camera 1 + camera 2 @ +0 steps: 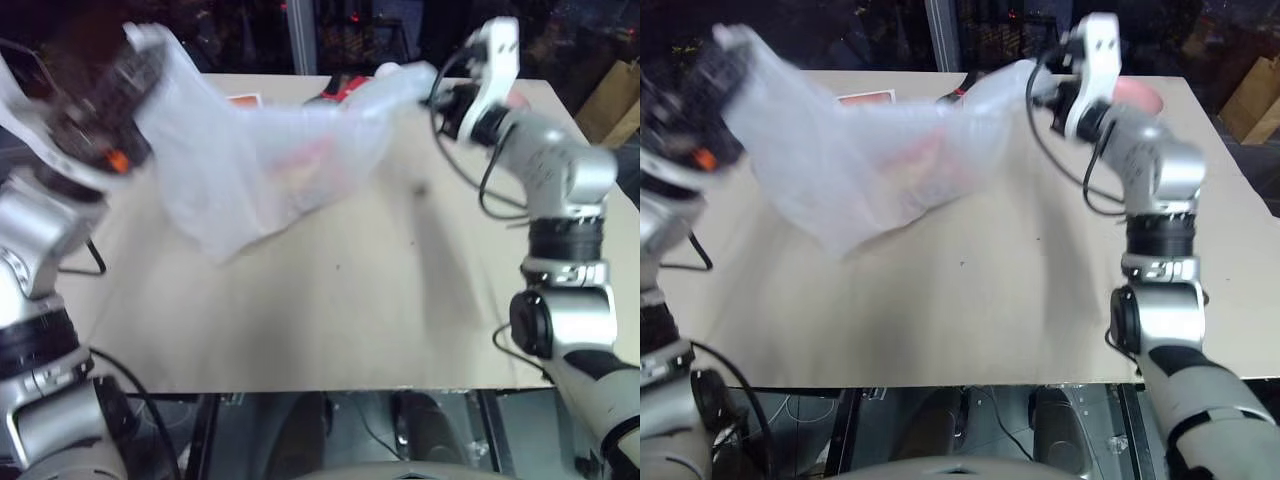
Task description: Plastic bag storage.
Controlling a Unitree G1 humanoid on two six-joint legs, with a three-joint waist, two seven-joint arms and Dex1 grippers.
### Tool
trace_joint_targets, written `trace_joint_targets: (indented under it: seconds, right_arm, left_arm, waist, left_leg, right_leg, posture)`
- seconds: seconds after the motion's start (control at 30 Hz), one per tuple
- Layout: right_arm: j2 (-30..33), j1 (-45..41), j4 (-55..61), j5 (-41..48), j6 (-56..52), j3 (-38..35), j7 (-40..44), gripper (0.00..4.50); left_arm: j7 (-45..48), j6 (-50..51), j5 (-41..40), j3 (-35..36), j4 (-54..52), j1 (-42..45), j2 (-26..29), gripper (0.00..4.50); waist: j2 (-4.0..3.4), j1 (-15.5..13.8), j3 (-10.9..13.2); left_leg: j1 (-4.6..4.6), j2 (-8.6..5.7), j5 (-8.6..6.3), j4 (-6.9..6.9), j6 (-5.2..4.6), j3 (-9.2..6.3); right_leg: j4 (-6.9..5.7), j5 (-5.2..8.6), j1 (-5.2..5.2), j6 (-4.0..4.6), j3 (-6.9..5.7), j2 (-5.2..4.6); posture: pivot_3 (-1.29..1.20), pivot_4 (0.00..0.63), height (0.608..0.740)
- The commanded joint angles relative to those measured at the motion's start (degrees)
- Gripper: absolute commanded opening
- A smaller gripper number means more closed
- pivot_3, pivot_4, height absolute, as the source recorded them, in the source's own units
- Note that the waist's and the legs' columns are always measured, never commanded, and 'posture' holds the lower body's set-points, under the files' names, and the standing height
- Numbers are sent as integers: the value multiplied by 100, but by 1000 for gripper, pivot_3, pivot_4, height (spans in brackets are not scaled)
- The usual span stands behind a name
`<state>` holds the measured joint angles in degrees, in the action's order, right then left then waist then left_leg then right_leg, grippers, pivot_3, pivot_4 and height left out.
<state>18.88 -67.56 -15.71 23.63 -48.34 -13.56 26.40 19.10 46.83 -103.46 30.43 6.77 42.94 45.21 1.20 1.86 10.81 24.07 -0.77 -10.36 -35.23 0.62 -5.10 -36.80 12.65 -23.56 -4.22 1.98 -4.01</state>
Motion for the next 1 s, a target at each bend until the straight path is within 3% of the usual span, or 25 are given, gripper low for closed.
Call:
trace_joint_targets:
  seconds: [0.03, 0.23, 0.43, 0.53, 0.67, 0.77, 0.9, 1.0]
  right_arm:
    - [422, -713, -238, 348, -366, -487, -144, 0]
    - [1264, -1290, -348, 310, -428, -432, -95, 0]
    - [1907, -667, 941, 498, -1025, -399, -133, 0]
    - [1950, 552, 2738, 1245, -2339, -704, -178, 0]
    - [1541, 1586, 4039, 1743, -3133, -965, -493, 0]
    - [1218, 2911, 5222, 1929, -3337, -361, -621, 0]
    - [782, 4349, 6056, 2218, -2935, 555, -409, 0]
    - [1035, 5018, 6138, 1867, -2269, 1334, -111, 0]
  left_arm:
    - [93, -628, 1141, -187, 1222, 1385, 169, 92]
    - [1140, -899, 3052, -966, 2488, 2856, -21, 92]
    - [1552, -461, 3680, -1129, 1802, 2403, -280, 92]
    - [1316, 60, 3573, -1121, 383, 939, -449, 92]
    - [1092, -81, 4126, -1298, -565, -275, -639, 92]
    - [711, -623, 5116, -1613, -725, -845, -891, 92]
    - [257, -1038, 5855, -1604, -462, -976, -1196, 92]
    - [406, -1229, 6242, -1677, -361, -1080, -1211, 92]
  waist:
    - [1, 4, 1]
    - [0, 50, 2]
    - [-3, 82, 4]
    - [-10, 108, -13]
    - [-13, 160, -1]
    - [1, 89, -19]
    - [1, 23, -15]
    - [2, 32, -15]
  left_leg:
    - [6, -2, 0, 0, 0, -2]
    - [45, -5, 0, 11, 0, 0]
    - [77, -3, 0, 21, 0, 11]
    - [76, 1, -1, 30, -1, 27]
    - [87, 5, -7, 15, -10, 45]
    - [63, 5, -7, 2, -12, 41]
    - [56, 4, -6, -28, -13, 37]
    - [50, 1, -6, -72, -13, 36]
  right_leg:
    - [-2, 0, -3, 0, -2, 0]
    - [9, 0, -40, 0, -2, -2]
    - [6, 2, -80, -1, 10, -6]
    - [-2, 2, -96, -1, 34, -6]
    - [-30, 7, -120, 2, 53, -8]
    - [-58, 8, -104, 3, 52, -4]
    - [-71, 8, -87, 1, 48, -1]
    - [-80, 7, -67, -5, 46, -1]
  posture:
    - [0, 150, 740]
    - [0, 150, 740]
    - [0, 150, 740]
    - [0, 150, 740]
    - [0, 150, 740]
    - [0, 150, 740]
    - [0, 150, 740]
    - [0, 150, 740]
